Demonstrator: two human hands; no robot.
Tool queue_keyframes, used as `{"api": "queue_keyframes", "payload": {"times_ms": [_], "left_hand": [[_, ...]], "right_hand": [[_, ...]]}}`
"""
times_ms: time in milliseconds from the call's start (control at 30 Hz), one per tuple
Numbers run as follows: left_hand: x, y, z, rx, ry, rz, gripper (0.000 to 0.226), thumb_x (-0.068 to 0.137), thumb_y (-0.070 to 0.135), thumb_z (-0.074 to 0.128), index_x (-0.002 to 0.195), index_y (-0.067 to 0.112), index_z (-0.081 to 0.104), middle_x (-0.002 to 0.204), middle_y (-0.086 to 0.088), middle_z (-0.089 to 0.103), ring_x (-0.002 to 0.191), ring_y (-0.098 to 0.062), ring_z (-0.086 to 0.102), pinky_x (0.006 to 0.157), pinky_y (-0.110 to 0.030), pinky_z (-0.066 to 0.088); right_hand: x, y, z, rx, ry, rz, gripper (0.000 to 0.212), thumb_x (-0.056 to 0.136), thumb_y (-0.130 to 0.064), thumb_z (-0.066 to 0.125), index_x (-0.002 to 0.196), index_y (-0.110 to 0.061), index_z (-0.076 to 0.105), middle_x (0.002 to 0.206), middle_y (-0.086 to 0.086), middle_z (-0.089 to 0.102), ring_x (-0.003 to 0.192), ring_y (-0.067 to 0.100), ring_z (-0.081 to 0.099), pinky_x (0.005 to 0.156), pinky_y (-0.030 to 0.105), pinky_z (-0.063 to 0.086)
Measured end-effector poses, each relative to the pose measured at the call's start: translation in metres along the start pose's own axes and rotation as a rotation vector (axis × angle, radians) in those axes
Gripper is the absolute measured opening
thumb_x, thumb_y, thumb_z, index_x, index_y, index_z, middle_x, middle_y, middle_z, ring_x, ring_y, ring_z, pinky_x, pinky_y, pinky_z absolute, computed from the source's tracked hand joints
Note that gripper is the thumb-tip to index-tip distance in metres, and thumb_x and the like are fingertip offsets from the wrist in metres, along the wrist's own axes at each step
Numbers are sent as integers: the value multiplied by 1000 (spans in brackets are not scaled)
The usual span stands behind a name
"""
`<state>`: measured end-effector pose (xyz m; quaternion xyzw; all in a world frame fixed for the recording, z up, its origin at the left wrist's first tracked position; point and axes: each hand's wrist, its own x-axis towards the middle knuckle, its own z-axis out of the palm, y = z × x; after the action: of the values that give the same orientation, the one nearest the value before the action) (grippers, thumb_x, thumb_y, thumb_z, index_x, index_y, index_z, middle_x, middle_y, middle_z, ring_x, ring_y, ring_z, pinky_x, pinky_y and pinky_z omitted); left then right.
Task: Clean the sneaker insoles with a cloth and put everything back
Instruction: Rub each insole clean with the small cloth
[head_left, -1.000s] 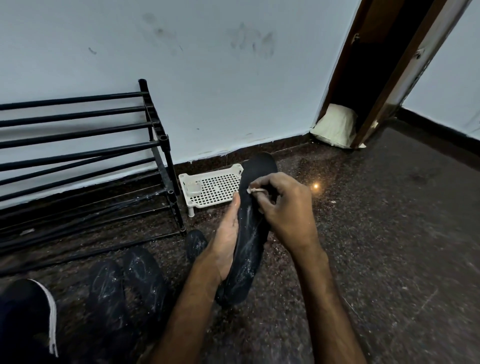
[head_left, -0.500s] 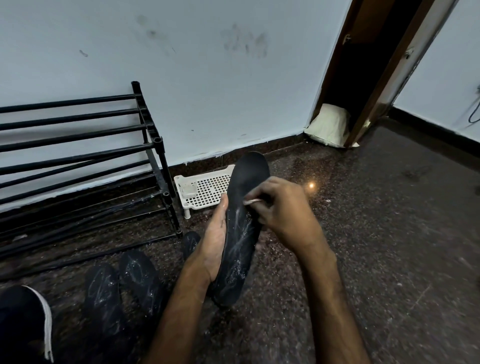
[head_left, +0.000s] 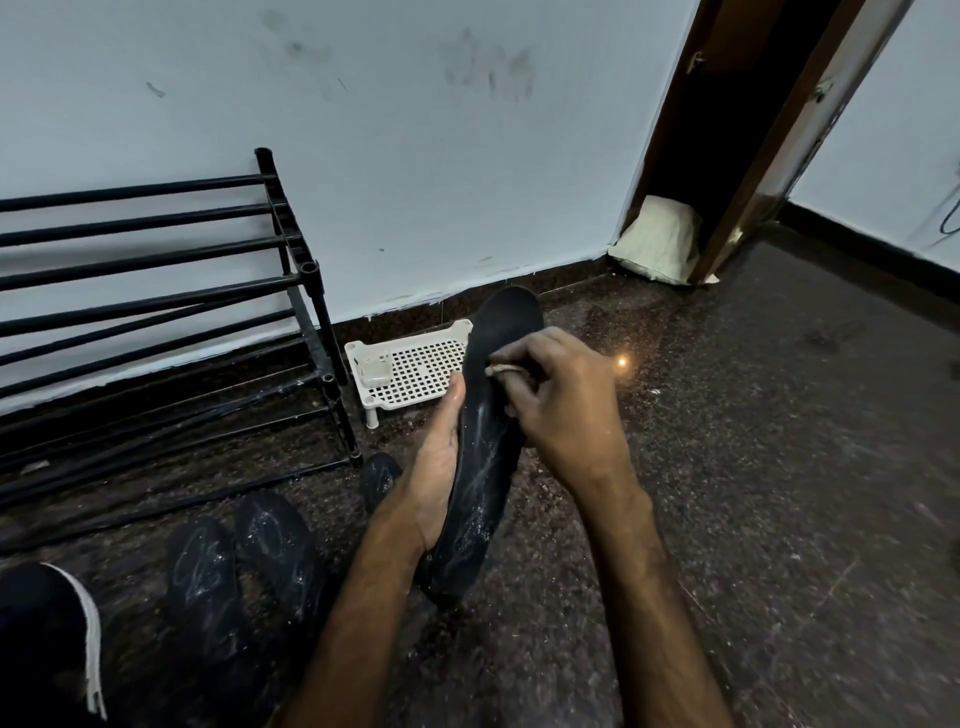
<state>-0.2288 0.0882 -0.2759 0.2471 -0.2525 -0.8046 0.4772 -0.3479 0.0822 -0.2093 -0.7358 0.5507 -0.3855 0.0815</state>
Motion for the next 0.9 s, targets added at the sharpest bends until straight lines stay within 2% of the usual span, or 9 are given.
{"api": "queue_keyframes", "payload": {"times_ms": [33, 100, 233, 333, 433, 500, 567, 733, 900], "left_hand": [[0, -1, 0, -12, -4, 11, 62, 101, 56, 32, 100, 15, 79, 92, -6, 74, 82, -17, 70, 76, -29, 53], [0, -1, -5, 27, -18, 22, 63, 99, 60, 33, 101, 14, 77, 88, -6, 72, 76, -17, 68, 72, -31, 53], [2, 0, -4, 143, -29, 4, 68, 98, 64, 29, 98, 15, 76, 80, -6, 67, 62, -18, 61, 61, -32, 52], [0, -1, -1, 119, -29, 27, 64, 100, 60, 30, 104, 16, 76, 85, -7, 68, 70, -18, 61, 68, -33, 49], [0, -1, -7, 133, -23, 22, 66, 99, 62, 29, 100, 16, 76, 84, -7, 67, 69, -18, 61, 64, -34, 52], [0, 0, -7, 136, -22, -5, 69, 96, 66, 31, 100, 14, 76, 83, -9, 65, 68, -21, 60, 63, -35, 53], [0, 2, -3, 111, -25, -7, 69, 95, 66, 33, 102, 12, 75, 84, -9, 66, 67, -21, 62, 62, -35, 55], [-1, 0, -7, 45, -5, 18, 66, 99, 62, 32, 107, 10, 73, 88, -12, 68, 71, -23, 66, 62, -36, 58], [2, -4, -3, 133, 22, 12, 66, 100, 62, 31, 105, 13, 76, 90, -12, 69, 76, -23, 64, 69, -36, 54]], "right_hand": [[-1, -1, 1, 12, -50, -25, 13, 83, -7, 74, 94, -14, 73, 96, -5, 67, 87, 5, 62, 87, 24, 55], [-1, 5, -1, -21, -101, 6, 12, 83, -7, 74, 91, -15, 73, 94, -6, 66, 84, 6, 61, 85, 26, 56], [0, 16, -3, -62, 100, 79, 14, 83, -7, 74, 97, -12, 73, 96, -4, 66, 83, 5, 61, 84, 24, 56], [-2, 6, 0, 65, -34, 1, 13, 83, -7, 75, 94, -12, 74, 96, -5, 68, 85, 3, 63, 84, 18, 54], [-3, 15, -4, -21, -136, 72, 10, 83, -8, 74, 92, -13, 73, 94, -6, 66, 82, 3, 60, 85, 24, 55], [-3, 24, -6, -104, -41, 139, 13, 84, -7, 74, 95, -13, 73, 95, -5, 65, 83, 5, 60, 86, 27, 56], [-2, 21, -5, -87, 22, 100, 15, 84, -7, 74, 97, -13, 74, 98, -4, 66, 86, 5, 60, 87, 25, 56], [-4, 15, -6, -16, -184, 71, 10, 83, -10, 75, 90, -16, 74, 93, -9, 65, 81, 1, 59, 84, 22, 55], [-1, 13, -3, -59, -4, -6, 14, 84, -7, 73, 97, -13, 73, 98, -6, 65, 86, 4, 60, 88, 19, 53]]}}
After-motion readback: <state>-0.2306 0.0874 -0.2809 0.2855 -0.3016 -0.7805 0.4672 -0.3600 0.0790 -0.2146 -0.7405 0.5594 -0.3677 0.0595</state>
